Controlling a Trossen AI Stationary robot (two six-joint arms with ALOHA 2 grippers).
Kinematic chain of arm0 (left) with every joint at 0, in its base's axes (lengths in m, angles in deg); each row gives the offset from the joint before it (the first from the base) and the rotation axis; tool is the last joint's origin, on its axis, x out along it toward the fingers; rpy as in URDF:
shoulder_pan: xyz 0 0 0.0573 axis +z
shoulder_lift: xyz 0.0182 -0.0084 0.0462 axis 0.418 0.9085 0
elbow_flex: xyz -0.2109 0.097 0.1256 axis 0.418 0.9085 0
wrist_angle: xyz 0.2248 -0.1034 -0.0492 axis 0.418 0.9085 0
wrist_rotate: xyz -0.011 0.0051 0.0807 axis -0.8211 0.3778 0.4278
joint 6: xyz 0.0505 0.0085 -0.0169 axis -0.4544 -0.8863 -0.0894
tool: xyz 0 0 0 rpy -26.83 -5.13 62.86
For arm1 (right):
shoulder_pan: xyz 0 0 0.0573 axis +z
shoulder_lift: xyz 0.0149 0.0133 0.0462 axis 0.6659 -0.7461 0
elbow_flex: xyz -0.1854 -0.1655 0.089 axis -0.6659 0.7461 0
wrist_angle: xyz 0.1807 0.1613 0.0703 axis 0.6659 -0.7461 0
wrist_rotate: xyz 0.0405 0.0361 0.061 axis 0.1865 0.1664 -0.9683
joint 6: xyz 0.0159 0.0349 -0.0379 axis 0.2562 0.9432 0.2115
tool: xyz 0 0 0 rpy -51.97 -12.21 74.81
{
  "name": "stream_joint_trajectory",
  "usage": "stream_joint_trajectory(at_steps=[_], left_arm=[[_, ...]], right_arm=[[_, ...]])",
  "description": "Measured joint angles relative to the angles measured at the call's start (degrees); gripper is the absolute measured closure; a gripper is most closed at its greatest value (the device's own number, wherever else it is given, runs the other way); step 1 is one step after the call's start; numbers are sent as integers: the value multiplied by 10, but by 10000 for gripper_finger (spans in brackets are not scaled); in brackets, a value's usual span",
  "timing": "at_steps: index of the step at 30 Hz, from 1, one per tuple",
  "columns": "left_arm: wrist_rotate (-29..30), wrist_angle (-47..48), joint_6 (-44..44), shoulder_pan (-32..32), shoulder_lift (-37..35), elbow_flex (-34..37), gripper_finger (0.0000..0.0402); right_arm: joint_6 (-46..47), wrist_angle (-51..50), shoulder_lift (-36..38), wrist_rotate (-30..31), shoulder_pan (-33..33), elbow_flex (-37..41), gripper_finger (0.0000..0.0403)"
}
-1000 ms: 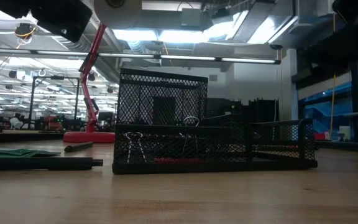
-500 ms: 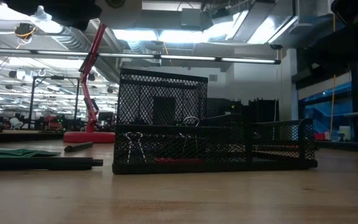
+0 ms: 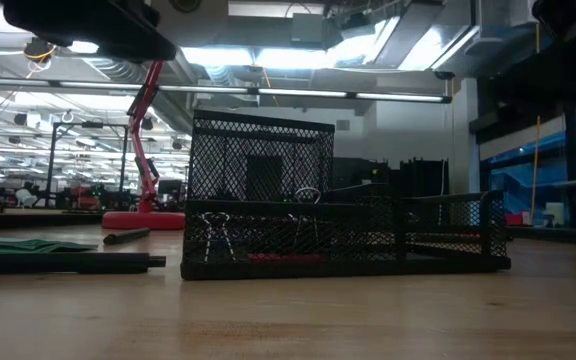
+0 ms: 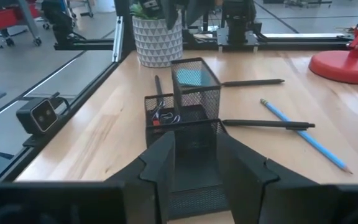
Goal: Pick and place office supplies into organizer
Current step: Put the bottom black pen into the black desk organizer
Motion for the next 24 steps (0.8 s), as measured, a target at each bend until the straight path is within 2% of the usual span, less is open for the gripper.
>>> stream_joint_trajectory(at_steps=[8, 12, 16, 24], left_arm=[[-18, 168, 37, 10, 0, -83, 254], [-21, 182, 61, -4, 14, -106, 254], [-22, 178, 43, -25, 63, -116, 254], [-33, 191, 130, -51, 189, -195, 254]], right_arm=[[0, -11, 0, 0, -12, 0, 281], [0, -18, 0, 0, -14, 0, 281], [-1, -18, 0, 0, -14, 0, 281], [0, -22, 0, 0, -14, 0, 281]])
